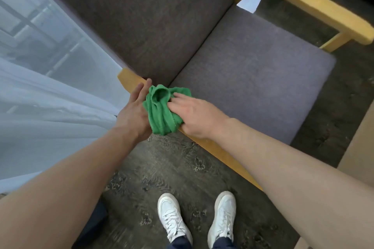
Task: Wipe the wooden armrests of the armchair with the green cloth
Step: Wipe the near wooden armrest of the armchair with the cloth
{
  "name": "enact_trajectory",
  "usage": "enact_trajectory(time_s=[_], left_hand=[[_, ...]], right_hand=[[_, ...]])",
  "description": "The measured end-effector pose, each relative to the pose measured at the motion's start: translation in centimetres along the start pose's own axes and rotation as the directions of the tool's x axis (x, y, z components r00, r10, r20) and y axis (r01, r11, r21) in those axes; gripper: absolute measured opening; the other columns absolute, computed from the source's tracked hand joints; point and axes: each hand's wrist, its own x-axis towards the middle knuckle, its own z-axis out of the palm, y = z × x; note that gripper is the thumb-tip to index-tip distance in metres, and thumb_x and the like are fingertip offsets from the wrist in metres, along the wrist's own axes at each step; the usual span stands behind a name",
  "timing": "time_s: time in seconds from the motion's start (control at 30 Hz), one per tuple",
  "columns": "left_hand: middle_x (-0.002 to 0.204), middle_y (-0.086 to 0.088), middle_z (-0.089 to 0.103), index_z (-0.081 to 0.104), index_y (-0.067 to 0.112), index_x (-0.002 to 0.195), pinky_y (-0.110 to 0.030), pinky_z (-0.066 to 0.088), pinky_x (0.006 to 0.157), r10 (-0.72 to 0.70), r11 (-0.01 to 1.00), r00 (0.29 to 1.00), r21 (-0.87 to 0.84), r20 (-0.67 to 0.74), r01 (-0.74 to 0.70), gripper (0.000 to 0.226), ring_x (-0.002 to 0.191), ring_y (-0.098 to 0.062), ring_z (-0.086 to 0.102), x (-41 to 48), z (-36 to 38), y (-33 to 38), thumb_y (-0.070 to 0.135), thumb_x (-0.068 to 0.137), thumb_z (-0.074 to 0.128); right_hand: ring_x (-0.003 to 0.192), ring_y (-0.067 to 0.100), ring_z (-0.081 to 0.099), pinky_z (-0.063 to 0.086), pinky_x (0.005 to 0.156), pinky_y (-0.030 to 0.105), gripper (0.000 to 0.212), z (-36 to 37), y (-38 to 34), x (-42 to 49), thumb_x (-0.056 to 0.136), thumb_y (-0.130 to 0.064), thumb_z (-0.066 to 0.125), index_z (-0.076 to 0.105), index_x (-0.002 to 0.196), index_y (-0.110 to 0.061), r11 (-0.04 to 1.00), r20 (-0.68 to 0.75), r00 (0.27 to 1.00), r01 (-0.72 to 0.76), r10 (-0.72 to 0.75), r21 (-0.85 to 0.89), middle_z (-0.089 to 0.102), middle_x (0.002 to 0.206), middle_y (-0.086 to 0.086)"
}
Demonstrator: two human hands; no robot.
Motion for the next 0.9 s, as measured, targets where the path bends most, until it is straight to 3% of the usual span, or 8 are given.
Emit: enact_trajectory(time_s=[0.03, 0.1, 0.23, 0.3, 0.4, 0.6, 0.7, 0.9], left_hand=[[0.174, -0.002, -0.001, -0.009, 0.031, 0.163, -0.049, 0.022, 0.126, 0.054, 0.994, 0.998, 0.093, 0.015, -0.056, 0.082, 0.16, -0.029, -0.003, 0.4, 0.6, -0.5, 0.06, 0.094, 0.026], [0.174, -0.007, -0.001, -0.008, 0.025, 0.164, -0.049, 0.013, 0.128, 0.146, 0.967, 0.987, 0.2, 0.067, -0.157, 0.083, 0.159, -0.032, -0.014, 0.9, 0.8, -0.9, 0.062, 0.09, -0.003], [0.174, -0.007, -0.002, -0.003, 0.018, 0.165, -0.048, -0.003, 0.129, 0.184, 0.934, 0.981, 0.302, 0.055, -0.192, 0.072, 0.158, -0.035, -0.017, 0.4, -0.4, 0.2, 0.039, 0.1, 0.02], [0.174, -0.006, -0.006, -0.003, 0.022, 0.164, -0.046, 0.001, 0.129, 0.149, 0.943, 0.986, 0.29, 0.071, -0.163, 0.071, 0.159, -0.033, -0.015, 0.2, -0.8, 0.7, 0.031, 0.103, 0.03], [0.174, -0.005, -0.01, -0.002, 0.03, 0.164, -0.041, 0.008, 0.129, -0.025, 0.997, 0.999, 0.079, 0.037, 0.022, 0.077, 0.16, -0.029, -0.006, 0.1, -1.0, 1.1, 0.025, 0.102, 0.043], [0.174, -0.004, -0.009, 0.003, 0.025, 0.165, -0.04, 0.004, 0.128, -0.091, 0.996, 0.995, -0.015, -0.045, 0.091, 0.077, 0.16, -0.025, -0.008, -0.3, 0.0, 2.8, 0.052, 0.102, 0.038], [0.174, -0.005, -0.011, 0.001, 0.023, 0.165, -0.042, 0.003, 0.129, -0.116, 0.993, 0.991, -0.035, -0.062, 0.114, 0.078, 0.16, -0.026, -0.01, -0.4, 0.8, 3.2, 0.054, 0.102, 0.037], [0.173, -0.002, -0.013, -0.002, 0.025, 0.165, -0.043, 0.003, 0.129, -0.126, 0.992, 0.99, -0.009, -0.057, 0.125, 0.079, 0.16, -0.025, -0.011, -0.4, 0.8, 3.2, 0.058, 0.102, 0.034]], right_hand=[[0.149, 0.033, 0.038, 0.035, 0.119, 0.047, 0.049, 0.4, 0.3, 0.0, 0.08, -0.002, 0.055, 0.06, 0.128, -0.008, 1.0, 0.042, 0.999, -0.024, 0.024, 0.003, 0.06, 0.143, 0.009], [0.154, 0.028, 0.028, 0.03, 0.122, 0.043, 0.047, -0.1, 0.4, 0.1, 0.084, -0.002, 0.051, 0.059, 0.129, -0.011, 0.997, 0.128, 0.989, -0.071, 0.068, 0.021, 0.053, 0.15, 0.007], [0.134, 0.03, 0.053, 0.044, 0.107, 0.037, 0.044, -2.2, 0.0, 1.7, 0.083, -0.011, 0.048, 0.063, 0.123, -0.019, 0.991, 0.222, 0.966, -0.136, 0.132, 0.004, 0.059, 0.144, 0.007], [0.148, 0.024, 0.039, 0.04, 0.114, 0.04, 0.04, -1.8, 0.2, 1.1, 0.083, -0.01, 0.047, 0.063, 0.118, -0.02, 0.994, 0.25, 0.962, -0.113, 0.112, -0.013, 0.057, 0.147, 0.006], [0.156, 0.013, 0.019, 0.037, 0.117, 0.044, 0.037, -0.7, 0.6, -2.1, 0.083, -0.008, 0.045, 0.062, 0.114, -0.02, 0.996, 0.243, 0.966, -0.083, 0.09, -0.038, 0.056, 0.147, -0.002], [0.157, 0.021, 0.016, 0.026, 0.125, 0.04, 0.041, 2.5, 1.0, -9.4, 0.082, -0.009, 0.053, 0.06, 0.122, -0.013, 0.993, 0.065, 0.995, -0.069, 0.076, -0.094, 0.057, 0.142, 0.002], [0.157, 0.027, 0.019, 0.027, 0.124, 0.049, 0.052, 4.1, 1.7, -12.8, 0.073, -0.009, 0.053, 0.061, 0.125, -0.01, 0.996, 0.022, 0.997, -0.067, 0.068, -0.063, 0.058, 0.143, 0.007], [0.156, 0.027, 0.019, 0.026, 0.124, 0.05, 0.061, 5.8, 2.8, -18.7, 0.07, -0.009, 0.049, 0.057, 0.13, -0.013, 0.994, -0.027, 0.997, -0.075, 0.073, -0.075, 0.047, 0.157, 0.004]])
